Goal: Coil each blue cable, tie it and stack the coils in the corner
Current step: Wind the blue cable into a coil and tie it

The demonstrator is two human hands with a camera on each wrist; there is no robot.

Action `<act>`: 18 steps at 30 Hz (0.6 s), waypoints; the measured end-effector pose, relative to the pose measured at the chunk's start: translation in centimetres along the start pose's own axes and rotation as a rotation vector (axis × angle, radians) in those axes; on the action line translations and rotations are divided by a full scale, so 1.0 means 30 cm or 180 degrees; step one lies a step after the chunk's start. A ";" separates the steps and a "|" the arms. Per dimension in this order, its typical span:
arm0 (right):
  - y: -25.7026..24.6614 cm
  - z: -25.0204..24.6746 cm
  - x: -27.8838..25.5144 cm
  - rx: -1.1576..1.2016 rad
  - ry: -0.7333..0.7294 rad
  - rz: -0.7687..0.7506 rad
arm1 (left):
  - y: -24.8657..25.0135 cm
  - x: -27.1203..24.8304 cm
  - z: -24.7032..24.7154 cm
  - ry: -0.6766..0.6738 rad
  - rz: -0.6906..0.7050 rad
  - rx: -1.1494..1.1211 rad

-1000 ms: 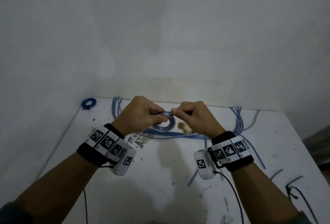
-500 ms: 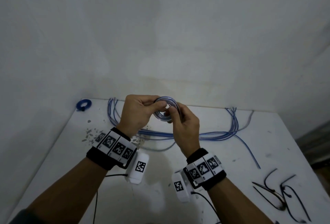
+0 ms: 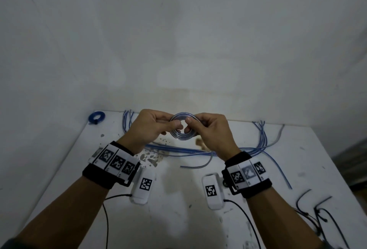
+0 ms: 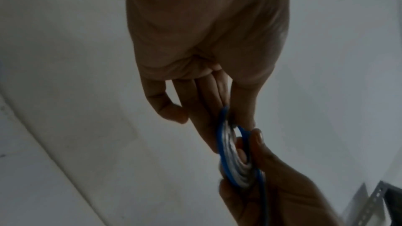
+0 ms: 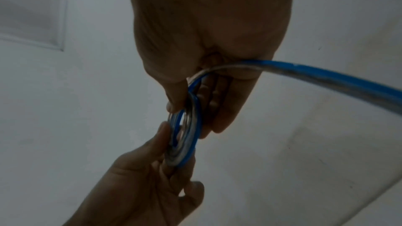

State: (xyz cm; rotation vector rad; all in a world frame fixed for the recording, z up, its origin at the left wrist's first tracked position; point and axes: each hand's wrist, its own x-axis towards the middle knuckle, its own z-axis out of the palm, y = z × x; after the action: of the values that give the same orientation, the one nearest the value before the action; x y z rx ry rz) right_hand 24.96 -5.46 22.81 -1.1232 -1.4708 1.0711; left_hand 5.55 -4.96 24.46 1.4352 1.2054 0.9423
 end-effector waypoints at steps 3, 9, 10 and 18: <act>-0.017 -0.011 0.004 -0.0036 -0.0210 0.0176 | 0.023 -0.011 -0.008 -0.0283 -0.0006 0.0218; -0.066 -0.024 0.003 0.0583 -0.0495 0.0855 | 0.046 -0.007 -0.015 -0.0325 -0.0119 0.0496; -0.075 -0.026 0.001 0.0781 -0.0526 0.0999 | 0.051 -0.005 -0.013 -0.0337 -0.0141 0.0492; -0.074 -0.024 -0.001 0.0387 -0.0481 0.0761 | 0.046 0.013 -0.022 -0.0224 -0.0153 0.0468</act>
State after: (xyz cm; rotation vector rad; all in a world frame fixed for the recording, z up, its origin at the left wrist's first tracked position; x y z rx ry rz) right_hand 25.37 -5.84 25.07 -1.1727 -1.3897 1.4192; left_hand 5.26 -4.45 25.92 1.5352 1.2724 0.7774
